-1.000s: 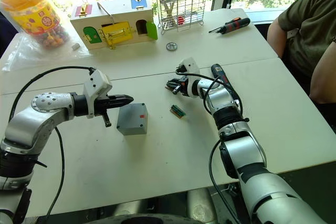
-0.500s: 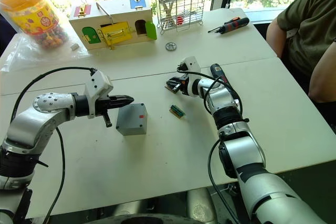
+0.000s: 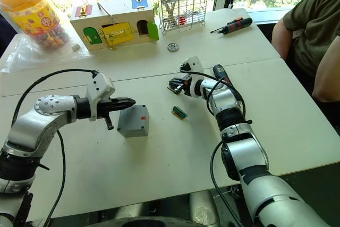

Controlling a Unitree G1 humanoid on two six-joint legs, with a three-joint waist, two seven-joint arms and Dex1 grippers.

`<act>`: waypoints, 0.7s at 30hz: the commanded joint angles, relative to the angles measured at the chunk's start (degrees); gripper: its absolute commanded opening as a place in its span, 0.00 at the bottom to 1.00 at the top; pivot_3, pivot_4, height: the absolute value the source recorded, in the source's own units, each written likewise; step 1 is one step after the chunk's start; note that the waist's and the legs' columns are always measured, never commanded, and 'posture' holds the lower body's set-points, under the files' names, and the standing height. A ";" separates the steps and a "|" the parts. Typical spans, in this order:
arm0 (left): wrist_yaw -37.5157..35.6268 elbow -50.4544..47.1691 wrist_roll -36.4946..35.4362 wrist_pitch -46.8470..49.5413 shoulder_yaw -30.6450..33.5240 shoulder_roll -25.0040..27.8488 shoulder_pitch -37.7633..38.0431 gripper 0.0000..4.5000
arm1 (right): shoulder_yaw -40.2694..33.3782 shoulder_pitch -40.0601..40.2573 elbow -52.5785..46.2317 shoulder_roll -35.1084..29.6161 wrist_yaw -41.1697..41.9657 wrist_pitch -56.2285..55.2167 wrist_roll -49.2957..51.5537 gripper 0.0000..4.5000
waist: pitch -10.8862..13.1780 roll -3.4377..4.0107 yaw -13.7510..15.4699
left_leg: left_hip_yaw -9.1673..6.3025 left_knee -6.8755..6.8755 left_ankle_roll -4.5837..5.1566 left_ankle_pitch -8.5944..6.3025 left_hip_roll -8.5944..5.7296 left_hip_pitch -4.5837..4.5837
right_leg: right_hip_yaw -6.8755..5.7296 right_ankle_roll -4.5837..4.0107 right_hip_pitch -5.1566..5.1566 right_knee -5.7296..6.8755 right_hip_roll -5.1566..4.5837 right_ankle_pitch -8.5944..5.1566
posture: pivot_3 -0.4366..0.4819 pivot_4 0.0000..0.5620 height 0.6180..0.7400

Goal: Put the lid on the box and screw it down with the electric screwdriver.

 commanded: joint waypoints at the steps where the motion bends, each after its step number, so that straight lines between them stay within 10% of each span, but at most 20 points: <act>1: -0.05 -0.68 0.16 -1.09 0.67 0.04 0.22 0.00 | -0.25 -1.71 -1.31 0.37 -0.20 -0.97 0.11 0.02 | 0.00 0.00 0.00 | 0.00 0.00 0.00 0.00 0.00 0.00 | 0.00 0.00 0.00 0.00 0.00 0.00 | 0.48 0.27 1.00; 21: -0.50 -1.98 -2.84 1.21 4.61 0.77 1.15 0.00 | -0.27 3.85 -32.91 -4.20 3.85 15.71 8.19 0.02 | 0.00 0.00 0.11 | -0.03 -0.01 0.00 0.00 -0.01 -0.01 | 0.01 0.00 -0.02 0.01 -0.02 0.00 | 0.48 0.27 1.00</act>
